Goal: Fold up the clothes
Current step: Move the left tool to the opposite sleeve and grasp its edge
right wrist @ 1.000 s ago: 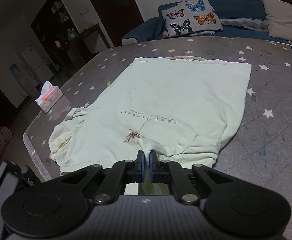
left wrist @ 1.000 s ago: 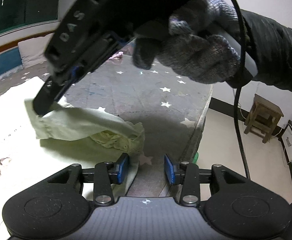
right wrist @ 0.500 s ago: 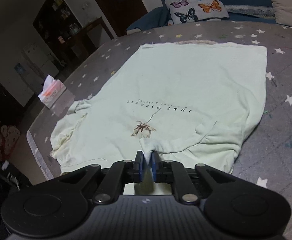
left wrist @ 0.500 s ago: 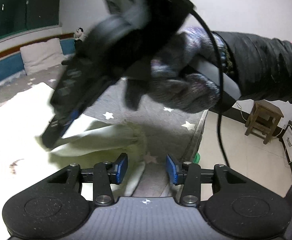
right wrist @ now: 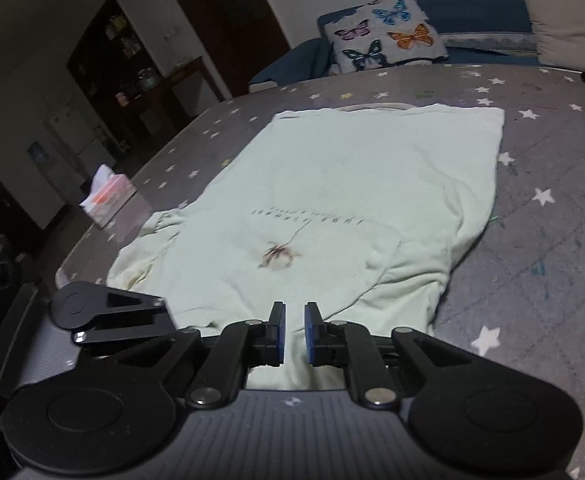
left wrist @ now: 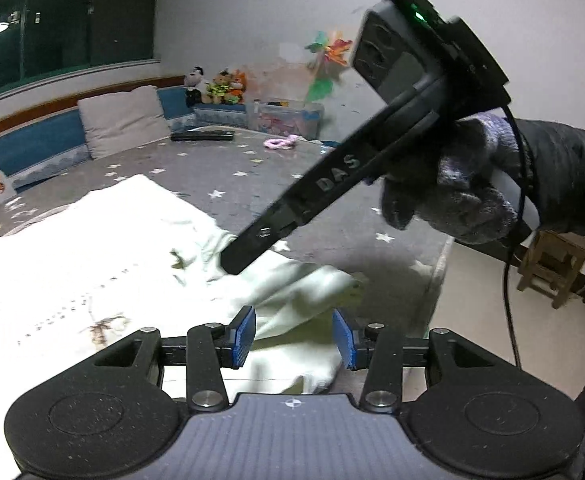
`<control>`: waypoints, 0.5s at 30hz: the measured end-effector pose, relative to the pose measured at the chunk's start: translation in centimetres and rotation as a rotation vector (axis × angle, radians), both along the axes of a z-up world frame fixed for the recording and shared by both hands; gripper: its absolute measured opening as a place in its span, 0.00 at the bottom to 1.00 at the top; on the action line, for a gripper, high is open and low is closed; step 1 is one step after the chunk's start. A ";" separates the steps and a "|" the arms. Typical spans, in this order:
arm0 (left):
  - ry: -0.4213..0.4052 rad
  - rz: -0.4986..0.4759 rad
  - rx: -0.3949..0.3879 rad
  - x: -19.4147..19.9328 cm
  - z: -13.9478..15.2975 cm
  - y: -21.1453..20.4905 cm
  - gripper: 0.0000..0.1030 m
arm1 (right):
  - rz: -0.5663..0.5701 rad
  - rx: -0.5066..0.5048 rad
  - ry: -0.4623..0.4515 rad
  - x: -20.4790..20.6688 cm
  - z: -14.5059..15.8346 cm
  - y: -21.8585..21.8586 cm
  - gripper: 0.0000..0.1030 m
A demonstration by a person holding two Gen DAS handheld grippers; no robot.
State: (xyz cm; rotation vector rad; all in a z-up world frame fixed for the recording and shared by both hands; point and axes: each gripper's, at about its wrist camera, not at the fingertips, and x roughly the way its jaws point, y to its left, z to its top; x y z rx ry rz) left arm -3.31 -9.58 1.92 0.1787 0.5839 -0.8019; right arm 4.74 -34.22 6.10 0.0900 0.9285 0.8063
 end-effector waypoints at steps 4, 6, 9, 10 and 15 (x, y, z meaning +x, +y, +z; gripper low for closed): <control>0.028 0.049 -0.025 1.4 -0.3 0.4 0.44 | -0.019 -0.023 0.033 -0.2 -0.7 -1.3 0.10; 0.048 0.062 -0.033 2.0 -0.6 0.4 0.43 | -0.036 -0.051 0.055 -0.7 -1.6 -2.0 0.10; 0.080 0.074 -0.028 2.8 -1.5 0.2 0.43 | -0.063 -0.055 0.076 -1.6 -3.0 -3.2 0.10; 0.091 0.078 -0.026 3.1 -1.8 0.1 0.43 | -0.071 -0.064 0.070 -1.8 -3.5 -3.4 0.10; 0.108 0.124 -0.024 2.9 -2.2 1.4 0.43 | -0.087 -0.061 0.039 -2.0 -3.1 -3.7 0.11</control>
